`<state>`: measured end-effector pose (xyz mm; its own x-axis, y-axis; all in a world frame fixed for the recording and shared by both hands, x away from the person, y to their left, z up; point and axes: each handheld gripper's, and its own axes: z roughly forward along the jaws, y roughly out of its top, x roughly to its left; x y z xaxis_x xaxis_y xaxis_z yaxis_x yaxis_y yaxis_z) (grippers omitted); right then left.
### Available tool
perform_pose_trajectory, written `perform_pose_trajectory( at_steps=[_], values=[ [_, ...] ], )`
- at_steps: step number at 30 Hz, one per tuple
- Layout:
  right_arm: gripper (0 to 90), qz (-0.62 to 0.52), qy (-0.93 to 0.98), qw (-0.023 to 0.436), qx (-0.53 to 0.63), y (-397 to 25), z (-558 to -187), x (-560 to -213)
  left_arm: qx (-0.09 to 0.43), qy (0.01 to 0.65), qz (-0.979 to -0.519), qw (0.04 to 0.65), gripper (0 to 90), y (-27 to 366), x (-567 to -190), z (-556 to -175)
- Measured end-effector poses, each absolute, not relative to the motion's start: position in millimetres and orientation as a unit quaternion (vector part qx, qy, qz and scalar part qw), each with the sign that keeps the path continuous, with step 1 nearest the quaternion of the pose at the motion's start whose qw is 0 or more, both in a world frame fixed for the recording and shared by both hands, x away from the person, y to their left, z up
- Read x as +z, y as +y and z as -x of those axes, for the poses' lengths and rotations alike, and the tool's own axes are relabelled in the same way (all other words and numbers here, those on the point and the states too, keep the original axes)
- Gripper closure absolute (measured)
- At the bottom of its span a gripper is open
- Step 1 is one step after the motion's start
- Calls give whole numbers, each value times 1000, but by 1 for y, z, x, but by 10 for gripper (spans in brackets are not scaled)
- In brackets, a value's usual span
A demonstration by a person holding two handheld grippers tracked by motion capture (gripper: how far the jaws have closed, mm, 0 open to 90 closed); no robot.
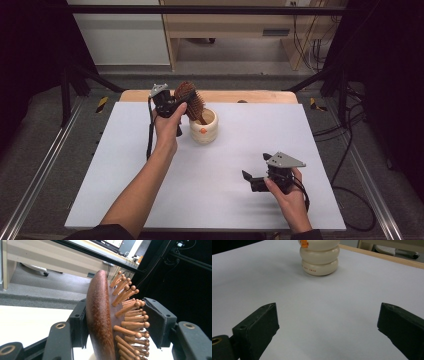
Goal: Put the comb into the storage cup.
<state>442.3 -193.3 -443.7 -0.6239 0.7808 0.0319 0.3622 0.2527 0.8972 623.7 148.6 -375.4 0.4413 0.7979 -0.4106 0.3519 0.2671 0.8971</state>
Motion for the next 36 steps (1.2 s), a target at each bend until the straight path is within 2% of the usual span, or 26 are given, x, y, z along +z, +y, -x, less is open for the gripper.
perform_pose_trajectory(
  at_steps=[19, 36],
  values=[
    [39, -375, 762, 216, 482, -193, -442, -444, 178, 500, -575, 623, 356, 151, -378, -625],
    [39, -374, 763, 216, 481, -192, -442, -444, 191, 494, -580, 618, 237, 151, -377, -623]
  ],
)
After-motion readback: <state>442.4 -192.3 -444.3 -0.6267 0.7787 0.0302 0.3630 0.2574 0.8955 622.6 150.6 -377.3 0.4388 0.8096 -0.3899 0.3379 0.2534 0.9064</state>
